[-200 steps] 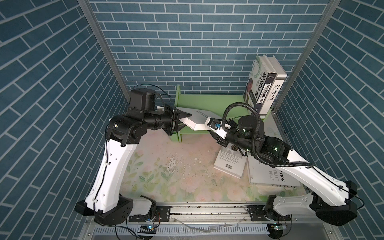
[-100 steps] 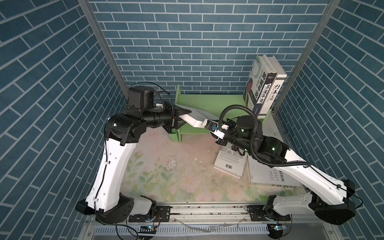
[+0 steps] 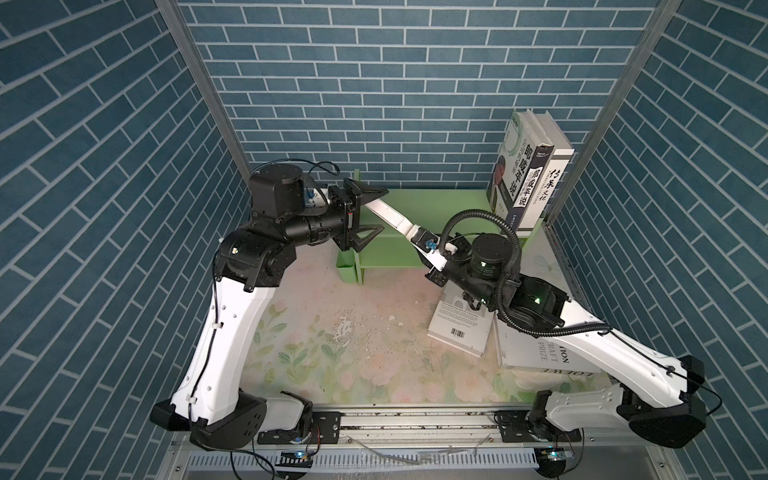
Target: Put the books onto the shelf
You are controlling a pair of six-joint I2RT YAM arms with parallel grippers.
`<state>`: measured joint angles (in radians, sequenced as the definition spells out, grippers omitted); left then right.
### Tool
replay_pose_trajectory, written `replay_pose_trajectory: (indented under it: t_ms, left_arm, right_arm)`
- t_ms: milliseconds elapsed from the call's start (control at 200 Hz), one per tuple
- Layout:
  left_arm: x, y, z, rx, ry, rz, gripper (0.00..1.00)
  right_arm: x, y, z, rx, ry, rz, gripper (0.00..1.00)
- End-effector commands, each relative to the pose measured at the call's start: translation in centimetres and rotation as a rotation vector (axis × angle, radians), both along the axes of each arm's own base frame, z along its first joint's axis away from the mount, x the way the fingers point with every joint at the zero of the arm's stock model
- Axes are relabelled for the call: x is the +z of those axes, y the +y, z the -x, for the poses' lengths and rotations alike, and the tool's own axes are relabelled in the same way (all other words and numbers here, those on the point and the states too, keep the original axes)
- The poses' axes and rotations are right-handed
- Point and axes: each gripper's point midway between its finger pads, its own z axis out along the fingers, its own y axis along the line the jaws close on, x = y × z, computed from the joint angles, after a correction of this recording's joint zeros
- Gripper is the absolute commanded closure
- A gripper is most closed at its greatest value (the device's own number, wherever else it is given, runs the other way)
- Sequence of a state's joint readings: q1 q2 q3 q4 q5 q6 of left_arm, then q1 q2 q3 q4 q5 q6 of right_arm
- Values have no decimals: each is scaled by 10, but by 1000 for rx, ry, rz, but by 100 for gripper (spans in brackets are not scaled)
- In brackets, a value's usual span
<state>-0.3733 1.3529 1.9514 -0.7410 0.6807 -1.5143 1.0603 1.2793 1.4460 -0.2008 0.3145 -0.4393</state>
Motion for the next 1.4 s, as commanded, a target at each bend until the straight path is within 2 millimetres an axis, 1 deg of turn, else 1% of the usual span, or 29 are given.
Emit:
replay_pose_trajectory:
  t_ms: [0, 110, 165, 225, 310, 400, 540, 585, 680, 770, 810, 985, 1110, 1155, 1250, 1396]
  left_arm:
    - [20, 0, -4, 0, -165, -18, 13]
    - [21, 0, -7, 3, -245, -39, 9]
    - [24, 2, -8, 18, -307, -49, 7]
    - [24, 6, -8, 48, -385, -98, 5]
    - [18, 11, -8, 111, -491, -219, 1]
    - [8, 8, -11, 137, -567, -308, 1]
    - [-7, -11, -19, 139, -659, -401, 0]
    - [-14, -19, -23, 132, -674, -438, 0]
    - [-21, -38, -30, 104, -726, -493, 0]
    - [-28, -53, -43, 83, -755, -531, 0]
    - [-33, -58, -50, 80, -761, -543, 0]
    - [-38, -82, -77, 67, -842, -554, 0]
    - [-41, -96, -95, 69, -878, -559, 0]
    - [-47, -102, -103, 67, -872, -567, 0]
    - [-52, -115, -117, 54, -890, -568, 0]
    - [-63, -138, -137, 29, -905, -534, 0]
  right_arm:
    - [26, -13, -12, -114, -4, -155, 76]
    - [38, -24, -21, -195, -22, -211, 76]
    - [47, -33, -25, -247, -40, -251, 76]
    - [55, -43, -31, -309, -59, -290, 76]
    - [67, -58, -40, -393, -80, -339, 76]
    - [74, -71, -49, -464, -82, -375, 75]
    - [80, -90, -65, -559, -71, -440, 76]
    - [81, -98, -70, -591, -67, -467, 76]
    - [81, -116, -82, -658, -57, -535, 76]
    - [80, -132, -91, -695, -44, -617, 76]
    - [80, -138, -95, -704, -41, -644, 76]
    - [73, -157, -110, -744, -14, -711, 76]
    - [65, -164, -120, -748, 28, -729, 76]
    - [63, -163, -122, -748, 32, -718, 76]
    - [57, -166, -128, -769, 40, -699, 76]
    - [47, -174, -134, -794, 50, -693, 76]
